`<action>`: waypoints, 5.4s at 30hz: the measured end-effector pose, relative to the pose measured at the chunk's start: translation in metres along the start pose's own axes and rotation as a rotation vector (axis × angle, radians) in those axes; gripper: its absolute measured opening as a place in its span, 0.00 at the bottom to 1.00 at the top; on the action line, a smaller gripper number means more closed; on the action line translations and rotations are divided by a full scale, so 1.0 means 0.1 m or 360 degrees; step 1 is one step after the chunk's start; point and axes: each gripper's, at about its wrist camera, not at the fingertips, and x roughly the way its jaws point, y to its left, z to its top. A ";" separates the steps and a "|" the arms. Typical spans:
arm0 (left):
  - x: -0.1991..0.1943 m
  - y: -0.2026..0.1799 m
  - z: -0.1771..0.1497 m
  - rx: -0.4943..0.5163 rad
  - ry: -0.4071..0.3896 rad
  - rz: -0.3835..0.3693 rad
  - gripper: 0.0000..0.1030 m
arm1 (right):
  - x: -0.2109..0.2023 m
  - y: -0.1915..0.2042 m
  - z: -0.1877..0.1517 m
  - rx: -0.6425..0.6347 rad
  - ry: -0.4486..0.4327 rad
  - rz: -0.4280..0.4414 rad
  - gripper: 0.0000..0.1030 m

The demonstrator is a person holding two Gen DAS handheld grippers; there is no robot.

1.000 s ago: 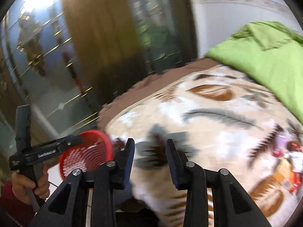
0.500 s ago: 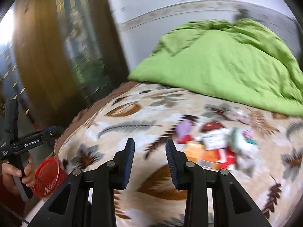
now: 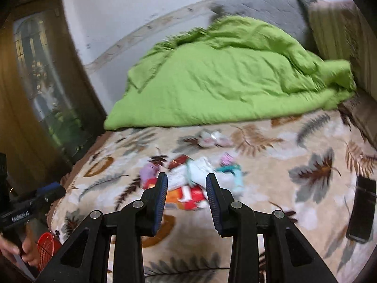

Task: Collect trash
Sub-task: 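Grasp the pink plastic bag with the left tool while the right tool grasps the white green-trimmed cloth, then lift the pink bag and white cloth off the bed with both tools, then carry both items to the red basket and open both tools over it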

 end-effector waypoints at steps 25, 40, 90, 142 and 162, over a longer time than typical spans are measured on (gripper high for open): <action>1.72 0.71 0.50 -0.0136 0.0253 0.0027 0.64 | 1.40 -0.20 -0.23 -0.0174 0.0230 -0.0389 0.18; 1.98 0.91 0.40 -0.0337 0.0268 0.0035 0.30 | 1.20 0.17 -0.13 -0.0155 0.0002 -0.0138 0.18; -0.23 0.83 -0.94 -0.0384 -0.0273 0.0685 0.30 | 0.60 1.17 -0.87 -0.0257 0.0089 0.0231 0.18; -1.81 2.74 -2.07 -0.0951 -0.0303 0.0881 0.30 | 0.91 3.43 -1.19 -0.1009 0.0361 0.0890 0.18; -2.21 3.28 -2.80 -0.1305 -0.0265 0.1019 0.57 | 1.03 4.65 -2.09 -0.1145 0.0687 0.1264 0.53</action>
